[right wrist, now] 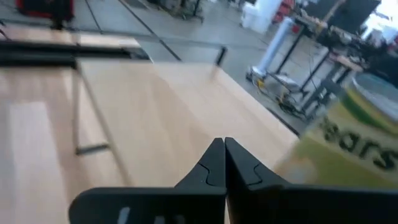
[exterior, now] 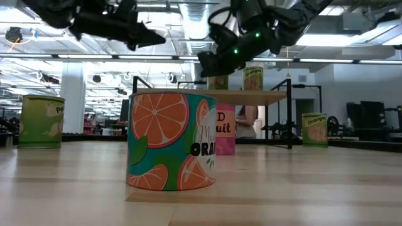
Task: Pick and place cans onto a shelf
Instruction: Put the top canned pears on the shelf
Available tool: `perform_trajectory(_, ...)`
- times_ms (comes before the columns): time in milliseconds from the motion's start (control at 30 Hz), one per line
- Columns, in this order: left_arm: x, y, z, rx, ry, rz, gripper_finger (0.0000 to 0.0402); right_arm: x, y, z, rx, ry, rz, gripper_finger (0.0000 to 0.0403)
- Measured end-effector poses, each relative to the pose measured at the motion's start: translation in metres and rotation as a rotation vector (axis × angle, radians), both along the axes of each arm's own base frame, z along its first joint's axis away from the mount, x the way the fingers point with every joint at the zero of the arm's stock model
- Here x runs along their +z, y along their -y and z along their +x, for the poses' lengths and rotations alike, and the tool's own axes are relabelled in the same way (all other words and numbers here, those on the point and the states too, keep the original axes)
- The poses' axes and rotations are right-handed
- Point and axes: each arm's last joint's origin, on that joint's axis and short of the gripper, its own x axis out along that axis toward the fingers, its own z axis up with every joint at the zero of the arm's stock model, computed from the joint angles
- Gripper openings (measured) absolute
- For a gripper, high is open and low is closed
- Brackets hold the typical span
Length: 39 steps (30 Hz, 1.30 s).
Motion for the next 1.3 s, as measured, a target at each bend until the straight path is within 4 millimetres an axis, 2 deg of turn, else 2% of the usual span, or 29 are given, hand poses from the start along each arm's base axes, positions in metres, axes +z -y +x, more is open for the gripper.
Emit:
perform_trajectory(200, -0.025, 0.007, -0.011, 0.001, 0.039, -0.053, 0.0000, -0.002, 0.013, -0.004, -0.040, -0.023, 0.016, 0.0007)
perform_trajectory(433, -0.039, 0.009, -0.014, 0.000, 0.021, -0.074, 0.0000, -0.004, 0.018, -0.007, -0.088, -0.054, 0.007, 0.0008)
perform_trajectory(1067, -0.037, 0.011, -0.015, -0.019, 0.079, -0.069, 0.0000, -0.008, 0.043, -0.017, -0.162, -0.103, 0.009, 0.0008)
perform_trajectory(1200, -0.037, 0.011, -0.015, -0.019, 0.078, -0.069, 0.0000, -0.007, 0.037, -0.017, -0.150, -0.138, -0.006, 0.0008)
perform_trajectory(1300, -0.037, 0.011, -0.015, -0.019, 0.075, -0.066, 0.0000, 0.003, 0.024, -0.018, -0.113, -0.144, -0.013, 0.0008)
